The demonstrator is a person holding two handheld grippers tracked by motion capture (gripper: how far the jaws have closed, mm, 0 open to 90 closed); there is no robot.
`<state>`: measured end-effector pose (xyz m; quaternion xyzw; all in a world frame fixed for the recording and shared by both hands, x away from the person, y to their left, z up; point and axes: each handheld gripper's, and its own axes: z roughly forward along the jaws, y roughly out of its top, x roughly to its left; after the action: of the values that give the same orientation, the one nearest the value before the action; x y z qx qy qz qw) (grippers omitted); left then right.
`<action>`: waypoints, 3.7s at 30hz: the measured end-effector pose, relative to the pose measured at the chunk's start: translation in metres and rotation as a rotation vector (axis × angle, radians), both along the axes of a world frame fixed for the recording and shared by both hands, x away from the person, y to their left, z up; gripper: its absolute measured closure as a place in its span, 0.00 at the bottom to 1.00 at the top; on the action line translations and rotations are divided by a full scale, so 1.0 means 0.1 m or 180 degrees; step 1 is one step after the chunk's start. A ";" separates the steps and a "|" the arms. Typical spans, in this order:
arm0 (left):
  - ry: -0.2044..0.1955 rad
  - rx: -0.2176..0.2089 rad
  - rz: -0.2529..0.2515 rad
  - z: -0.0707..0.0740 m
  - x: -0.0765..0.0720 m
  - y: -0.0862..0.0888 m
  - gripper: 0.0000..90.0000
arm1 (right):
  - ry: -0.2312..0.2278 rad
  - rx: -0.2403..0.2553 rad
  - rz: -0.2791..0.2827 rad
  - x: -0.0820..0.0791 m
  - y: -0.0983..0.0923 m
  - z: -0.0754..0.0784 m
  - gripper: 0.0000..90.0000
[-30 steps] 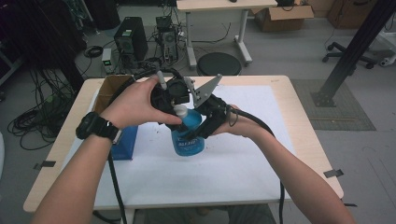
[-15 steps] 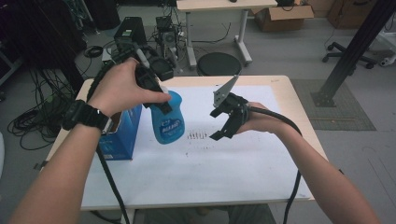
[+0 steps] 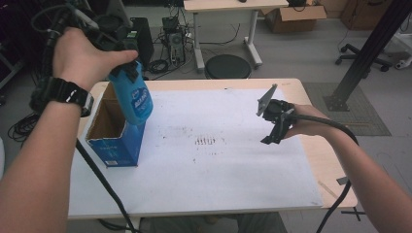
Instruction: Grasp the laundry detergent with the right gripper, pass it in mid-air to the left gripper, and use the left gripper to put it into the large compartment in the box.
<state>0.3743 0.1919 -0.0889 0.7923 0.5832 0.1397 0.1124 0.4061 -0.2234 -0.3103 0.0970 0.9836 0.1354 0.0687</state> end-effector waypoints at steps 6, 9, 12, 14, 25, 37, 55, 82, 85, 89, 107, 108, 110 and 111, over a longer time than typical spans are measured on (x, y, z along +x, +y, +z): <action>-0.0021 -0.0067 0.0445 0.08 0.02 0.32 0.43 | -0.0008 -0.0159 -0.0120 0.03 -0.27 -0.03 0.10; -0.0030 -0.0047 0.0594 0.07 0.04 0.41 0.43 | -0.0026 -0.0169 -0.0162 0.03 -0.36 -0.03 0.10; -0.0062 -0.0026 0.0735 0.03 0.06 0.49 0.43 | -0.0024 -0.0170 -0.0197 0.03 -0.42 -0.02 0.10; -0.0057 -0.0022 0.0750 0.02 0.06 0.51 0.43 | -0.0024 -0.0173 -0.0204 0.04 -0.44 -0.02 0.10; 0.0075 0.0034 0.0879 -0.39 0.14 0.65 0.43 | -0.0005 -0.0205 -0.0223 0.04 -0.48 -0.05 0.10; 0.0207 0.0046 0.0904 -0.92 0.22 0.72 0.43 | 0.0008 -0.0226 -0.0213 0.03 -0.46 -0.08 0.10; 0.0408 0.0047 0.0909 -1.62 0.28 0.77 0.43 | 0.0058 -0.0240 -0.0212 0.05 -0.40 -0.13 0.10; 0.0468 0.0113 0.0872 -1.83 0.28 0.72 0.42 | 0.0091 -0.0241 -0.0216 0.03 -0.37 -0.18 0.10; 0.0475 0.0118 0.0868 -1.83 0.28 0.71 0.42 | 0.0097 -0.0239 -0.0211 0.03 -0.37 -0.19 0.10; 0.0466 0.0104 0.0866 -1.83 0.28 0.71 0.42 | 0.0103 -0.0242 -0.0207 0.03 -0.38 -0.20 0.10; 0.0462 0.0048 0.0836 -1.69 0.26 0.69 0.33 | 0.0116 -0.0229 -0.0192 0.01 -0.37 -0.17 0.10; 0.0462 0.0045 0.0833 -1.67 0.26 0.68 0.32 | 0.0115 -0.0224 -0.0184 0.01 -0.37 -0.17 0.10; 0.0440 0.0095 0.0820 -1.63 0.25 0.67 0.32 | 0.0115 -0.0220 -0.0185 0.01 -0.37 -0.17 0.10; 0.0433 0.0102 0.0818 -1.60 0.25 0.66 0.31 | 0.0112 -0.0226 -0.0185 0.01 -0.37 -0.16 0.10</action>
<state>0.3991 0.2578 -0.2492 0.7204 0.6838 0.1082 0.0411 0.4067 -0.2604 -0.3268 0.1254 0.9856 0.0967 0.0587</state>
